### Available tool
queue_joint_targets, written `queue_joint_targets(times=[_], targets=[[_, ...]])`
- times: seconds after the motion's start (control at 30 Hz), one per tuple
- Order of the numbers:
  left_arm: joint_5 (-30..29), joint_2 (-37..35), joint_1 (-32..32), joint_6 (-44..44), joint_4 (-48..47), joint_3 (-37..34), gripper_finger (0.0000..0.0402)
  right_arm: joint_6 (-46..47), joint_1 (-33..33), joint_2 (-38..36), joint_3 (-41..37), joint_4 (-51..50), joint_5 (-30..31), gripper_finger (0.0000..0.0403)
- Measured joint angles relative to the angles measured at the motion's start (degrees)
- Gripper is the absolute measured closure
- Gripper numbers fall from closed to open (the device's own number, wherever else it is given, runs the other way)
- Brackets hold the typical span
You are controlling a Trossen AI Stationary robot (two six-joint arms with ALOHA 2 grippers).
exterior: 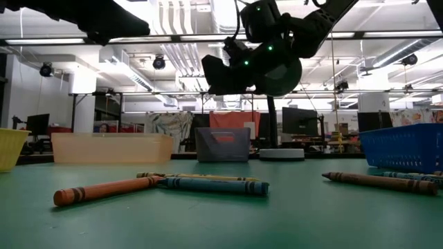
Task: Sort crayons
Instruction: Put the green crayon into the orange bin
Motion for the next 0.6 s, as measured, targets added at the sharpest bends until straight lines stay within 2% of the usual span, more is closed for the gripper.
queue_joint_targets(times=[0.23,0.6], targets=[[0.0,0.3,0.0,-6.1,0.1,-0.5,0.0331,-2.3,2.0,-1.1,0.0,0.2,0.0,0.0289],[-0.2,5.9,0.0,-14.4,0.1,0.0,0.0331,-11.4,10.6,-5.2,0.0,-1.0,0.0,0.0310]])
